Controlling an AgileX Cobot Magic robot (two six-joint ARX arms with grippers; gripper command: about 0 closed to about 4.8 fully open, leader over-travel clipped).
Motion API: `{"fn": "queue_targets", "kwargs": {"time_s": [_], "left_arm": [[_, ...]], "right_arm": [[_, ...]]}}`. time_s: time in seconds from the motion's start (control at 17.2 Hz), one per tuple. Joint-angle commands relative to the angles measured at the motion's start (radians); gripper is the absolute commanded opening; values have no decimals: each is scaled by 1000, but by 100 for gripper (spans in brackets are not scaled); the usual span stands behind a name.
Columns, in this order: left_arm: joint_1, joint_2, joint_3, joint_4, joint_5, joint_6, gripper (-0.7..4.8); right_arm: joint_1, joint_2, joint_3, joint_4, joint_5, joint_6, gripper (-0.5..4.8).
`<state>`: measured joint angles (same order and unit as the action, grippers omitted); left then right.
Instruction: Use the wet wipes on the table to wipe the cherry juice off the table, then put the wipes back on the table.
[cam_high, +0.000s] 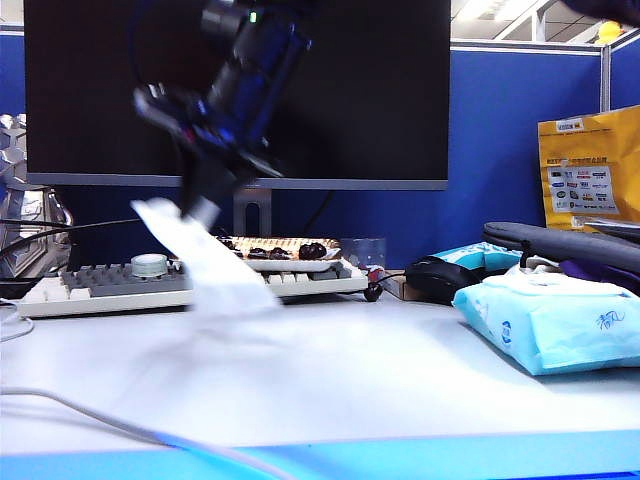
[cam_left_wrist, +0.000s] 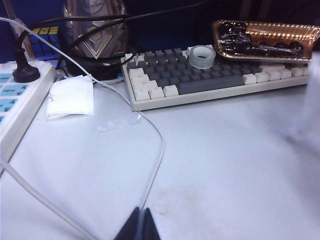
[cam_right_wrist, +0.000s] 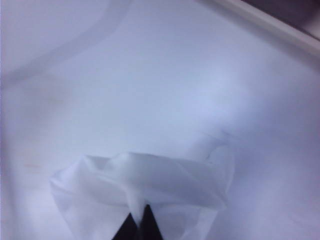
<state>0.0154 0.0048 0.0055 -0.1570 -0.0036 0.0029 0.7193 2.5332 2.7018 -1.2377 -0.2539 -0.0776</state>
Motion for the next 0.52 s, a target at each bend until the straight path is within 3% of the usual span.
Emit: {"fn": "queue_targets", "kwargs": {"time_s": [0.06,0.29,0.52], "left_arm": [[0,-3,0,-13,0,-3,-3],[0,-3,0,-13,0,-3,-3],[0,-3,0,-13,1,-3,-3]], "right_arm": [[-9,32,2,-8,7,-12,-5],[-33,85,2,-15,4,0,-5],[-56,99,3,-50,206,2,-5]]}}
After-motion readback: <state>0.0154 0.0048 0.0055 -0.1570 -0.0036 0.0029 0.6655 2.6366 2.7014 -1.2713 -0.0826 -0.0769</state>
